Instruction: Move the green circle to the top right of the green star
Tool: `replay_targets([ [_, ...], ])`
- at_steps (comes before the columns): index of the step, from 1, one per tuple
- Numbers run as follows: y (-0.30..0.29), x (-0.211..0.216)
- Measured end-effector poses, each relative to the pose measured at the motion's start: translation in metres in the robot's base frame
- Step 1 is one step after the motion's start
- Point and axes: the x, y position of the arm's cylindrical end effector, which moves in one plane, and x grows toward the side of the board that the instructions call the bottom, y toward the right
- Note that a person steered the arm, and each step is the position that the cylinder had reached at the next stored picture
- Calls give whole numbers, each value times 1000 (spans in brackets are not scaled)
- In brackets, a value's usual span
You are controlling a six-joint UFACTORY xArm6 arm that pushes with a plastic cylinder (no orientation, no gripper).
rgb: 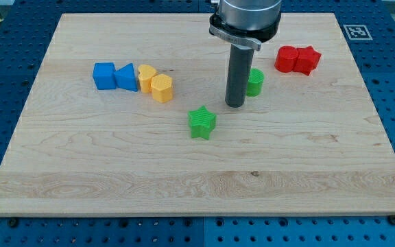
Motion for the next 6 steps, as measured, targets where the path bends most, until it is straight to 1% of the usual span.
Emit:
replay_targets([
  [3,20,-88],
  [4,40,-94],
  [5,55,-67],
  [6,54,-31],
])
